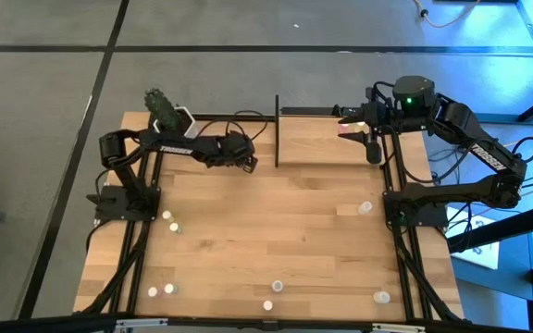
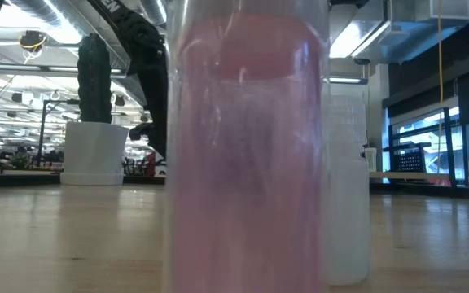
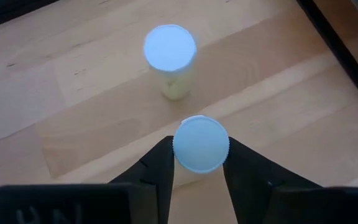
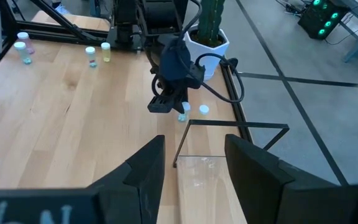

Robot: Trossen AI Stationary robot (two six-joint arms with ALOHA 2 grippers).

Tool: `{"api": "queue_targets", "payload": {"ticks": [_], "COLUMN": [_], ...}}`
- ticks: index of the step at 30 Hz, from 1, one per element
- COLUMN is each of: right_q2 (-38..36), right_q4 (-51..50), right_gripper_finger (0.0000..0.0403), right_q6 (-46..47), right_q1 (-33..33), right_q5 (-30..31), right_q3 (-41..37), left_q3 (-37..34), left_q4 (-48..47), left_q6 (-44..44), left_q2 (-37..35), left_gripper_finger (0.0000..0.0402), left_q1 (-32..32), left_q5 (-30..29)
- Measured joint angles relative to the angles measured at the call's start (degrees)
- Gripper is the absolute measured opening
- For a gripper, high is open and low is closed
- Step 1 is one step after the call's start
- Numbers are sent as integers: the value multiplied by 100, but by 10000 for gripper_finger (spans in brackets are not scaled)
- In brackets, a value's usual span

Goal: Pick and place medicine bottles onto shelf by color
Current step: Put the top green pill bottle on the shelf

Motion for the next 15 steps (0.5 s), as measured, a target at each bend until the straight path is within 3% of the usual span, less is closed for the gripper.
{"api": "queue_targets", "payload": {"ticks": [6,15], "right_q2": [0,0], "right_q4": [0,0], "right_gripper_finger": [170,170], "right_q6": [-10,-19], "right_q1": [0,0], "right_q5": [1,1], "right_q3": [2,2], "left_q3": [2,178], "left_q4": [0,-68], "left_q6": [-10,-49], "left_q2": [0,0], "left_gripper_finger": [114,114], "left_q1": [-215,-717], "left_q5": [40,556]}}
